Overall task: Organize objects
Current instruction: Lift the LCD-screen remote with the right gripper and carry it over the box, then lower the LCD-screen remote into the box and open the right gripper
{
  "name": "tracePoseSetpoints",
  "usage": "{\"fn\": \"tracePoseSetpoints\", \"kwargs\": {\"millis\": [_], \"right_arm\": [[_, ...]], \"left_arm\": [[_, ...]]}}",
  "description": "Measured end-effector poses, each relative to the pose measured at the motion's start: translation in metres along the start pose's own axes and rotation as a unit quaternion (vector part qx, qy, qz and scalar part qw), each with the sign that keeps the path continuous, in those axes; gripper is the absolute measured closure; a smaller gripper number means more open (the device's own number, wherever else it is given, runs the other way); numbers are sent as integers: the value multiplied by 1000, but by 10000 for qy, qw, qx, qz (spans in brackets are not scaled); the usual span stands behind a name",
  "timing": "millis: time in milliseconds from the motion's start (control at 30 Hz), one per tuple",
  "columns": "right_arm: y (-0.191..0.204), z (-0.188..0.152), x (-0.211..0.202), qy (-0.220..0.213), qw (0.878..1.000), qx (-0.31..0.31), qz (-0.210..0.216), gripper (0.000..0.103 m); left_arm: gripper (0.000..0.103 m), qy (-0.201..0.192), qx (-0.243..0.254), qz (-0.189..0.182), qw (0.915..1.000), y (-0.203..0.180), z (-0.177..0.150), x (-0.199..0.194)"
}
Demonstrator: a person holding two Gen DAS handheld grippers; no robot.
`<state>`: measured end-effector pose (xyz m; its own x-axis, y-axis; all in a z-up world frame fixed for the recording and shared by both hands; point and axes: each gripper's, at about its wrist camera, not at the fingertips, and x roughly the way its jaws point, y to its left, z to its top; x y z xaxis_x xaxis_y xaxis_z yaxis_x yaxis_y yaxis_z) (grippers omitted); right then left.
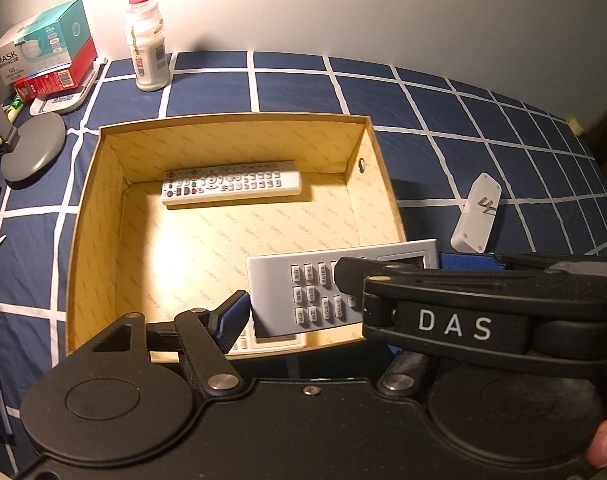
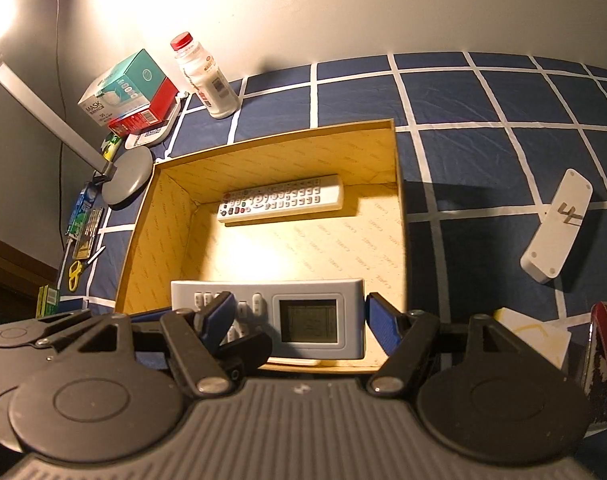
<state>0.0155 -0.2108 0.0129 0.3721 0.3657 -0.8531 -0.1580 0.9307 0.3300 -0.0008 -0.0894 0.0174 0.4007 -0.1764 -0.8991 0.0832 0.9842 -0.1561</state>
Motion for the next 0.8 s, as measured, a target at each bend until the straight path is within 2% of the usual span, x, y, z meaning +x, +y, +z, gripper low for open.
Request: {"fn": "tracePoseSetpoints", "kwargs": {"millis": [433,800], "right_arm": [[33,27,37,118,9999,-42,-68,32],[38,62,103,486,9987,51,-161,32]], "left_arm": [[37,77,-71,-71,9999,48,25,17],[37,452,-180,-165,9987,85,59,70]]}}
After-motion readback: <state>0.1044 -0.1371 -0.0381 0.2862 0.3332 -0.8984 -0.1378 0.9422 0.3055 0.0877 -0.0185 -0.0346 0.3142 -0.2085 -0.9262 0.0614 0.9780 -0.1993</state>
